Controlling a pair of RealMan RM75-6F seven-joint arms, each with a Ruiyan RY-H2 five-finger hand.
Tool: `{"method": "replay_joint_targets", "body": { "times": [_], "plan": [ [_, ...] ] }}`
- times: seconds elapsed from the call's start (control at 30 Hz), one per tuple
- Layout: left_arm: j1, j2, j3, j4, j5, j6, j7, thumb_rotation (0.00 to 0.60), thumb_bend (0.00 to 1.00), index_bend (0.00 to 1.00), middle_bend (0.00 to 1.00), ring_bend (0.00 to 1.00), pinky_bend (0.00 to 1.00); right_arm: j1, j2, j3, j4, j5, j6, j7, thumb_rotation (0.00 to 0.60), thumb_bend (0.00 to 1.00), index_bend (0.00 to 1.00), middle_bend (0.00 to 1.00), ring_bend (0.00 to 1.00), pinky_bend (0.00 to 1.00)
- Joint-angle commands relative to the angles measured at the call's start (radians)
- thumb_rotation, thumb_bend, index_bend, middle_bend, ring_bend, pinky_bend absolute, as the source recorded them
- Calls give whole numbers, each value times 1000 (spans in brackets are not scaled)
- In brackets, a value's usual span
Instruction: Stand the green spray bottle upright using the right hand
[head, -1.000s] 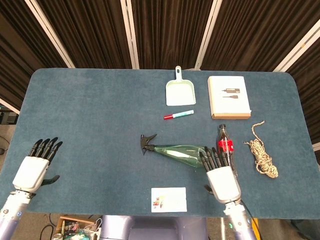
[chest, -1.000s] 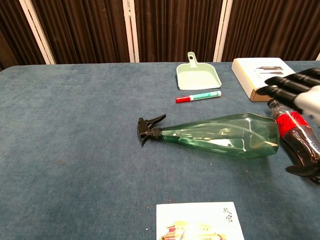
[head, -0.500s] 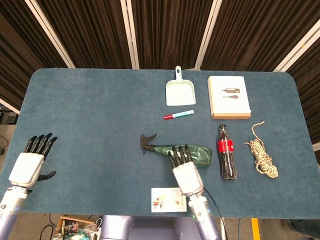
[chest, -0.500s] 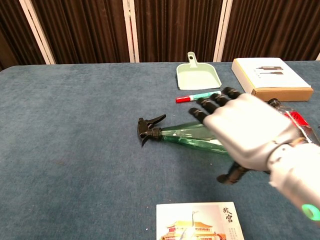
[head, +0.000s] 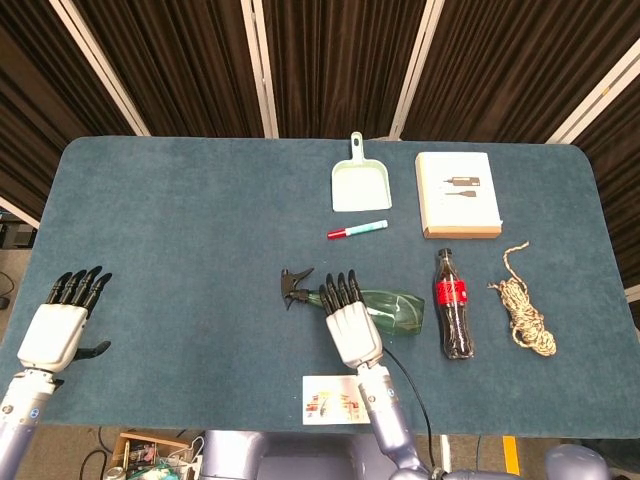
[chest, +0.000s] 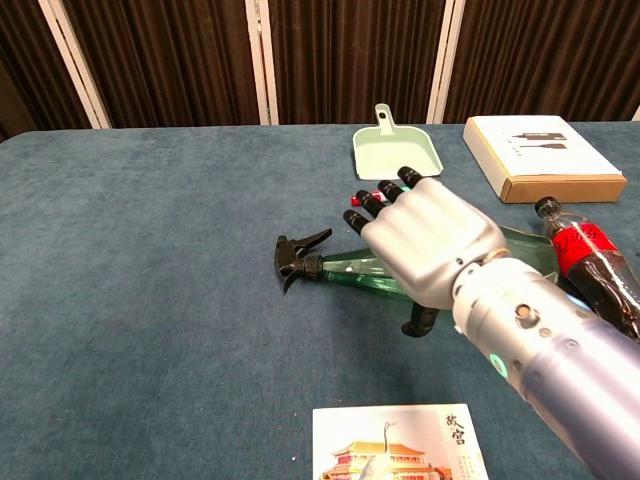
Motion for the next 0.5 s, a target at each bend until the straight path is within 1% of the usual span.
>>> {"method": "replay_joint_targets", "body": {
  "times": [0.03, 0.2, 0.3, 0.4, 0.5],
  "plan": [
    [-4, -4, -3, 5, -20, -13, 9, 600, 0, 13, 0, 0, 0, 40, -12, 25, 54, 38, -24, -7, 600, 138, 0, 0, 0, 0],
    [-15, -6, -9, 4, -46, -38, 6, 600, 0, 13, 0, 0, 0, 91, -23, 34, 127, 91, -58, 2, 600, 139, 1, 0, 0, 0],
    [-21, -7, -11, 9, -57, -51, 5, 600, 0, 12, 0, 0, 0, 125, -27, 37, 171, 115, -77, 5, 600, 139, 25, 0, 0, 0],
    [-26, -8, -13, 14, -71, -63, 1, 600, 0, 11, 0, 0, 0, 152, -35, 47, 210, 143, -93, 19, 600, 144, 97, 0, 0, 0],
    [-36, -6, -13, 16, -83, -89, -14, 600, 0, 10, 0, 0, 0, 179, -43, 54, 251, 176, -104, 29, 600, 200, 228, 0, 0, 0]
  ]
}}
